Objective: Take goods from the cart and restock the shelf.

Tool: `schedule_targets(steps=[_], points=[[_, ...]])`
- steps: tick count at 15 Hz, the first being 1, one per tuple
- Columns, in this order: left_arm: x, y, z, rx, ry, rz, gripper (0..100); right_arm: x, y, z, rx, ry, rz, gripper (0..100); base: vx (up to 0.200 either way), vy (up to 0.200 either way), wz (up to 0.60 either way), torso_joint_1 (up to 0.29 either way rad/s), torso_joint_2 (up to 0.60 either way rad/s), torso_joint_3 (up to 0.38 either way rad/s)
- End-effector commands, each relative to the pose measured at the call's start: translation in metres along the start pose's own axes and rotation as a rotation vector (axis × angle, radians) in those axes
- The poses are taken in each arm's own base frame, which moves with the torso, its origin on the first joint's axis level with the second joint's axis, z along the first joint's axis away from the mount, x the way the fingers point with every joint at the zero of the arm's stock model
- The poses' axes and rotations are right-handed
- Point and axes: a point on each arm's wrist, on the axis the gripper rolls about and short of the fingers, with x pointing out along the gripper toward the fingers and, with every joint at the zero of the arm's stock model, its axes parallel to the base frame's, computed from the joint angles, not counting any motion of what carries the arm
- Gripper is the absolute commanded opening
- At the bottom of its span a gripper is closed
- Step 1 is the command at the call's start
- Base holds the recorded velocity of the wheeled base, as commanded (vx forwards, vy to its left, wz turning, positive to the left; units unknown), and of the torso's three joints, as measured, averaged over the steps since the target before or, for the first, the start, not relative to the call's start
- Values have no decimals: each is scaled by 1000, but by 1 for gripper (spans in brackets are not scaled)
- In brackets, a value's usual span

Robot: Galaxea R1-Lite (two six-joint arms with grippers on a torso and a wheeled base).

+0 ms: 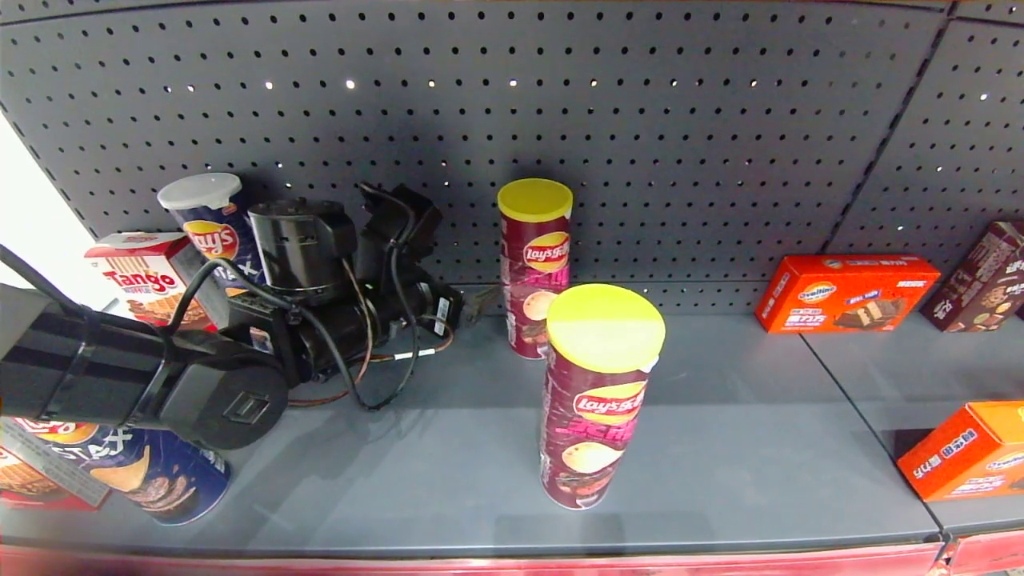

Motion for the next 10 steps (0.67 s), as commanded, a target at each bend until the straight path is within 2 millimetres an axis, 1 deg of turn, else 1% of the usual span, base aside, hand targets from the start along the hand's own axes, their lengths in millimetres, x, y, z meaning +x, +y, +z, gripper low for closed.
schedule_targets(steps=[1, 6, 10], points=[[-2, -3, -8, 8, 31, 1, 100, 0, 0, 0, 0, 1, -1, 100, 0, 0, 0, 0, 0, 0], [-3, -10, -2, 19, -34, -22, 100, 0, 0, 0, 0, 1, -1, 100, 0, 0, 0, 0, 0, 0], [-2, -12, -4, 17, -26, -27, 100, 0, 0, 0, 0, 0, -1, 100, 0, 0, 0, 0, 0, 0]])
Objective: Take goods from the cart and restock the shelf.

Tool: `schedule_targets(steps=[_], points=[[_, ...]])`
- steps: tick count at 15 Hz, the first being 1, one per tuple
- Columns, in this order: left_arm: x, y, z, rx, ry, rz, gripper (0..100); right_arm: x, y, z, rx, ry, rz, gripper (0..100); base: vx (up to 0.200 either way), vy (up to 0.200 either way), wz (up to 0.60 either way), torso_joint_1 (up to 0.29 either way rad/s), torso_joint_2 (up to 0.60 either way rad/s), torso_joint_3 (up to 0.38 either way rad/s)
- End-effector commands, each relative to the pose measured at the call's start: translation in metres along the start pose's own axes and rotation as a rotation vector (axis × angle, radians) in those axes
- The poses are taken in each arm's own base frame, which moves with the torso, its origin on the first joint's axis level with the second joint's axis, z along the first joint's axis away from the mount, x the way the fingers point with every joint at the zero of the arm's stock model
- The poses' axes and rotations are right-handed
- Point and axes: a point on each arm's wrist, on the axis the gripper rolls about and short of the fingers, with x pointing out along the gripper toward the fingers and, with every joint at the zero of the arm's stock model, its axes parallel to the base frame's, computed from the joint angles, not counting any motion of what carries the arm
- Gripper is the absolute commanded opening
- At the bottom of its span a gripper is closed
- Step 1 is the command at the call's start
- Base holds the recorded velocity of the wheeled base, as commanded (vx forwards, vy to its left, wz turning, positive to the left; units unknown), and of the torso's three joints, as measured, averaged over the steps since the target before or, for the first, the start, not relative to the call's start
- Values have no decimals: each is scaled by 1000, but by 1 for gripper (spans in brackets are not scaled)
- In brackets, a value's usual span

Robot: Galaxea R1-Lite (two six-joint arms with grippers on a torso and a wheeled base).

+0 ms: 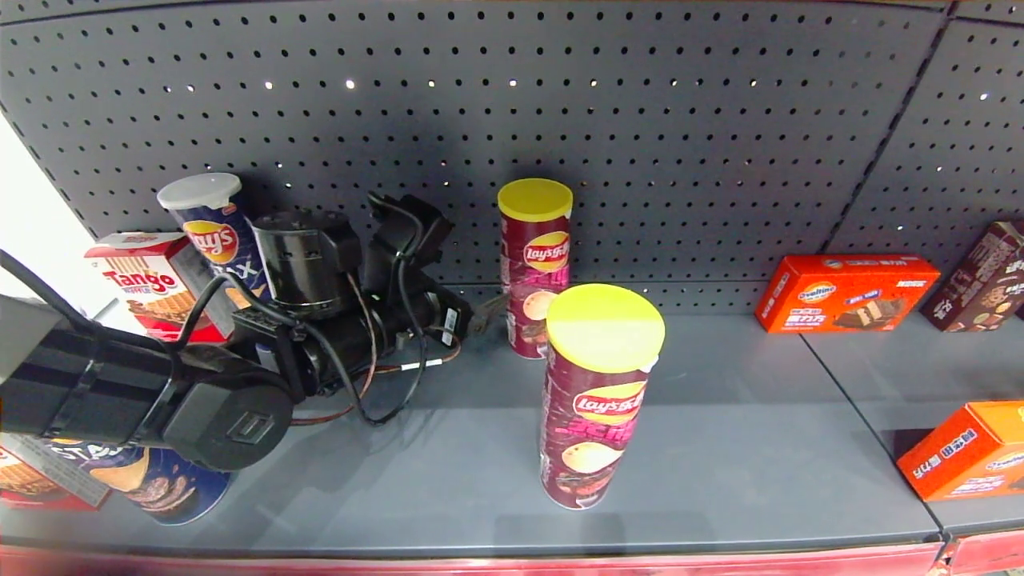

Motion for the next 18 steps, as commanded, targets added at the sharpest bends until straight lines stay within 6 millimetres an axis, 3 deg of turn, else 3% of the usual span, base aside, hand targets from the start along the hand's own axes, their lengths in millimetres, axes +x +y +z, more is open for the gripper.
schedule_targets(steps=[1, 12, 18], points=[[1, 0, -1, -2, 6, 2, 100, 0, 0, 0, 0, 1, -1, 100, 0, 0, 0, 0, 0, 0], [14, 3, -3, -5, 6, 23, 100, 0, 0, 0, 0, 1, -1, 100, 0, 0, 0, 0, 0, 0], [11, 2, -9, -7, 26, 32, 100, 0, 0, 0, 0, 1, -1, 100, 0, 0, 0, 0, 0, 0]])
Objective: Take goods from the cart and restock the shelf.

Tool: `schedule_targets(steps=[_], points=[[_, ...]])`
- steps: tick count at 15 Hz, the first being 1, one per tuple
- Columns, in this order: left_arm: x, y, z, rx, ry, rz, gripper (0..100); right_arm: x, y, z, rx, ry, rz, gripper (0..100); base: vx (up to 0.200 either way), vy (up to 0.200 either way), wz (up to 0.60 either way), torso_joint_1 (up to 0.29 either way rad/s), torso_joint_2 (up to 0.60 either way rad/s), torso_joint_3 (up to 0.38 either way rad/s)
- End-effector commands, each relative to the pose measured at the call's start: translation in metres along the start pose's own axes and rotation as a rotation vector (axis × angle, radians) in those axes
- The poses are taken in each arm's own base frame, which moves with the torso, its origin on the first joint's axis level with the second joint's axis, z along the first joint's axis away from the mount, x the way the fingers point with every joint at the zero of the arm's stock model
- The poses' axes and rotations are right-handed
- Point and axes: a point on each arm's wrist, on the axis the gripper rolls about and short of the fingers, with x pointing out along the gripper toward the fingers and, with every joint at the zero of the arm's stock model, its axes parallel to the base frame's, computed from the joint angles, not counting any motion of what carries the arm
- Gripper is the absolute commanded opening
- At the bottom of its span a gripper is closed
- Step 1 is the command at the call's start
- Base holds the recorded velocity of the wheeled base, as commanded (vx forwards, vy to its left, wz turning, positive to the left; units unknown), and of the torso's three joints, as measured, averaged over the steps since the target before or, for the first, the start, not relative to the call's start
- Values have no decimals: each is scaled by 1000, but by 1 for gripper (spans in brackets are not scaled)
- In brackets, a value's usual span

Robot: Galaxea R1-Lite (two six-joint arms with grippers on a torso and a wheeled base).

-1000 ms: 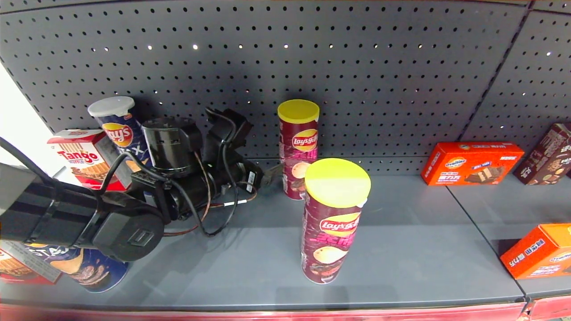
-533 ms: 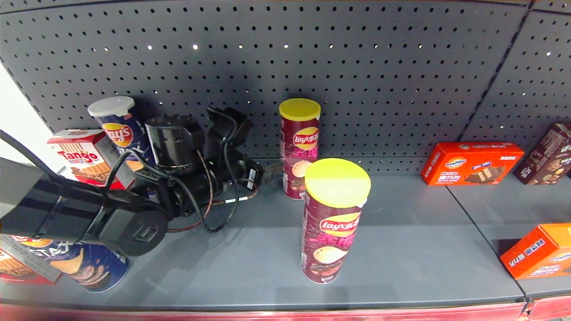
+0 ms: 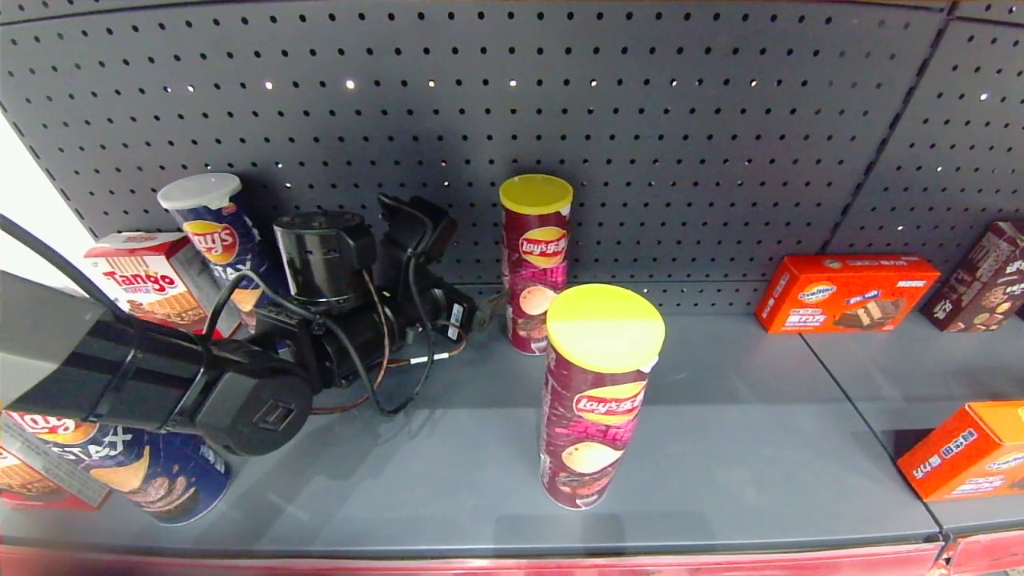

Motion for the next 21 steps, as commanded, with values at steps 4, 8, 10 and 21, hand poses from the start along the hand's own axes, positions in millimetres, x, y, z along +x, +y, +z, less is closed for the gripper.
schedule_targets(steps=[4, 8, 10, 21], points=[[-14, 0, -7, 1, 40, 25, 100, 0, 0, 0, 0, 1, 1, 100, 0, 0, 0, 0, 0, 0], [-10, -1, -7, 5, 39, 33, 100, 0, 0, 0, 0, 1, 1, 100, 0, 0, 0, 0, 0, 0], [-2, -1, -12, 16, 61, 73, 100, 0, 0, 0, 0, 1, 1, 100, 0, 0, 0, 0, 0, 0], [16, -11, -14, 18, 54, 54, 100, 0, 0, 0, 0, 1, 1, 100, 0, 0, 0, 0, 0, 0]])
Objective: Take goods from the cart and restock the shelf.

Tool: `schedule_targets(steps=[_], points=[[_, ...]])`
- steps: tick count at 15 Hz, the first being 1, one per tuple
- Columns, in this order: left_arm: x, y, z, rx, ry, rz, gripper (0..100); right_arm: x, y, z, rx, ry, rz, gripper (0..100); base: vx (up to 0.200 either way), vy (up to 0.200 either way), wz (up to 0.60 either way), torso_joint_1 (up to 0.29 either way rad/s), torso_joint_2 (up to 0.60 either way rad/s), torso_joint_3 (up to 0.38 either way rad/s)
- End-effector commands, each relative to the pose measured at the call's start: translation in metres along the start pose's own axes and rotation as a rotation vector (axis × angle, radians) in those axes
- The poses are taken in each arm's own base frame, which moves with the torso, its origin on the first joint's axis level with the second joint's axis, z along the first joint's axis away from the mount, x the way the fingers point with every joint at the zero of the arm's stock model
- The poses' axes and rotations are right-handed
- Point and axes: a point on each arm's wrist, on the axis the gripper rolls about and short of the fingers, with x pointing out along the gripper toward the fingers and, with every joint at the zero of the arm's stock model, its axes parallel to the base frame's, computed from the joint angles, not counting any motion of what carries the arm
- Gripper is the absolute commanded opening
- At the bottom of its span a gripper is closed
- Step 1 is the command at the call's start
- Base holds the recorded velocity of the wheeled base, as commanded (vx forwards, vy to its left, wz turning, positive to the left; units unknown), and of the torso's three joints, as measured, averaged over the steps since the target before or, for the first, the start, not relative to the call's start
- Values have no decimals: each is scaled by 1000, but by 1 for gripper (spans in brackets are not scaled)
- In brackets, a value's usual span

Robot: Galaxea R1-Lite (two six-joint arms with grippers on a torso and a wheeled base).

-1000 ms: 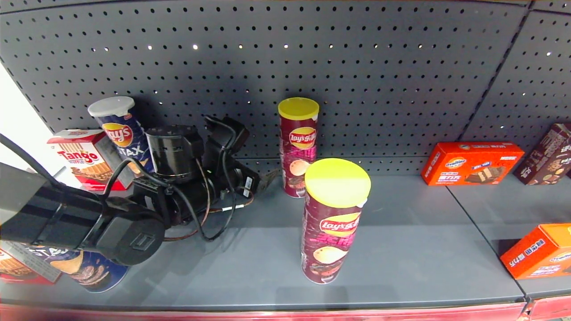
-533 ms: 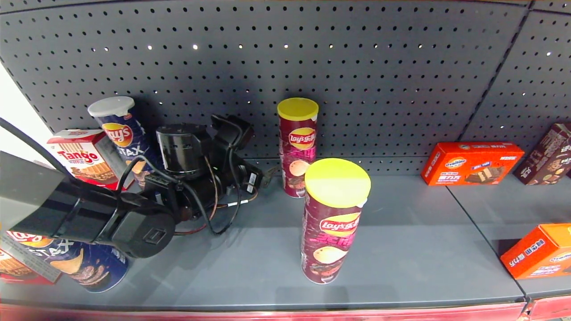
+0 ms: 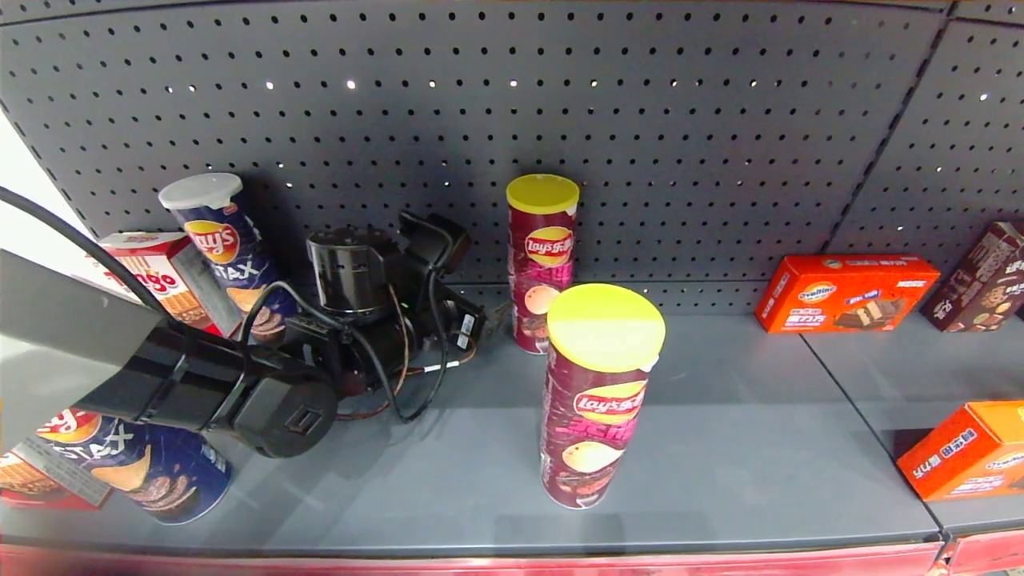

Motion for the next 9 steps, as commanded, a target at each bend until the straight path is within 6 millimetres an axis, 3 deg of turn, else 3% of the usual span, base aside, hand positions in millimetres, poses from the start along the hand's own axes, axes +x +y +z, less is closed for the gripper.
schedule_targets(steps=[1, 9], points=[[2, -3, 0, 0, -1, -6, 100, 0, 0, 0, 0, 1, 0, 100, 0, 0, 0, 0, 0, 0], [2, -14, 3, 5, -13, -33, 100, 0, 0, 0, 0, 1, 0, 100, 0, 0, 0, 0, 0, 0]])
